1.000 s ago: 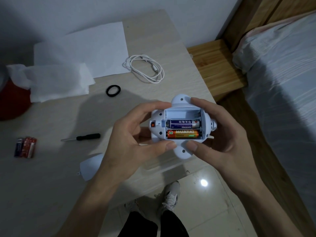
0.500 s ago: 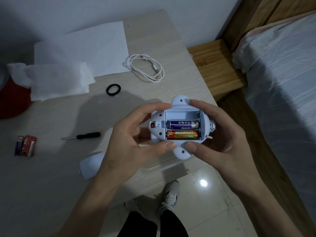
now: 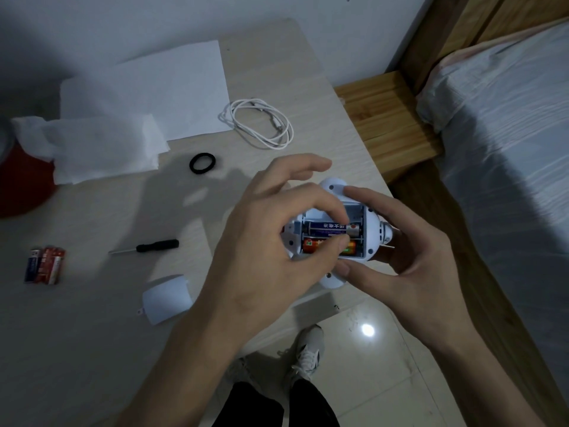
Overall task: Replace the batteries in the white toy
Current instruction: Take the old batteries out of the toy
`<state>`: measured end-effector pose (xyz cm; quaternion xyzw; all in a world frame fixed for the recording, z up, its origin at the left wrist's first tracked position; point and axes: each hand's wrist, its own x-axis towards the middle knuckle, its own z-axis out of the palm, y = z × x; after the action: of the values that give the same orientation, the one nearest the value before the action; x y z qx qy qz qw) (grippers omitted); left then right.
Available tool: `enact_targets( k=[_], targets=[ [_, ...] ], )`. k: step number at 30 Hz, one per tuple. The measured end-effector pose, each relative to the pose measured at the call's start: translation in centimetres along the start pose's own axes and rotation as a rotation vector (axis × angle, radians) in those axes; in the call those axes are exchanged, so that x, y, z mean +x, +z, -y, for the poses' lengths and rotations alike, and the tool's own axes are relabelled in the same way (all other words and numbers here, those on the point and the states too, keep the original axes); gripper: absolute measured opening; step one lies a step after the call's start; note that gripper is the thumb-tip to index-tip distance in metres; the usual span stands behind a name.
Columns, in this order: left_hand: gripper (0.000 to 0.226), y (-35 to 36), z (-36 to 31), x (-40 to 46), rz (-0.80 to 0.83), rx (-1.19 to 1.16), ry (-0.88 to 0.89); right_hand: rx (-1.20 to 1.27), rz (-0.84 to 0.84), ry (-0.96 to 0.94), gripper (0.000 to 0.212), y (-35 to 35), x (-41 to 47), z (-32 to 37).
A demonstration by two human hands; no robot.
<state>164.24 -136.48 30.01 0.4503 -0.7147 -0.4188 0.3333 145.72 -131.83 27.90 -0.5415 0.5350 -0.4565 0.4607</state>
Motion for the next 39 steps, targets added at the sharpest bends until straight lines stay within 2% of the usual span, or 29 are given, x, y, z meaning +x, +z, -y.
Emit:
enact_targets(
  k=[4, 10, 13, 17, 23, 32, 39],
  targets=[
    [0.011, -0.3, -0.1, 0.3, 0.153, 0.023, 0.032, 0.068, 0.029, 0.03, 0.067, -0.2, 0.0, 0.2],
    [0.013, -0.9, 0.3, 0.6, 0.263, 0.099, 0.038, 0.08, 0.057, 0.036, 0.071, -0.5, 0.0, 0.1],
    [0.011, -0.7, 0.2, 0.7, 0.213, 0.113, -0.005, 0.065, 0.05, 0.024, 0.069, -0.3, -0.1, 0.1],
    [0.015, -0.4, -0.4, 0.6, 0.125, 0.041, -0.146, 0.016, 0.023, -0.005, 0.07, 0.1, -0.1, 0.2],
    [0.014, -0.3, -0.7, 0.5, 0.092, 0.059, -0.253, -0.118, 0.025, -0.058, 0.071, 0.2, -0.1, 0.1],
    [0.012, 0.9, -0.8, 0.1, 0.075, 0.114, -0.259, -0.281, 0.029, -0.133, 0.068, 0.6, -0.2, -0.6],
    [0.016, 1.6, -0.5, -0.2, 0.066, 0.034, -0.235, -0.306, 0.012, -0.143, 0.065, 0.5, -0.5, -1.0]
  ],
)
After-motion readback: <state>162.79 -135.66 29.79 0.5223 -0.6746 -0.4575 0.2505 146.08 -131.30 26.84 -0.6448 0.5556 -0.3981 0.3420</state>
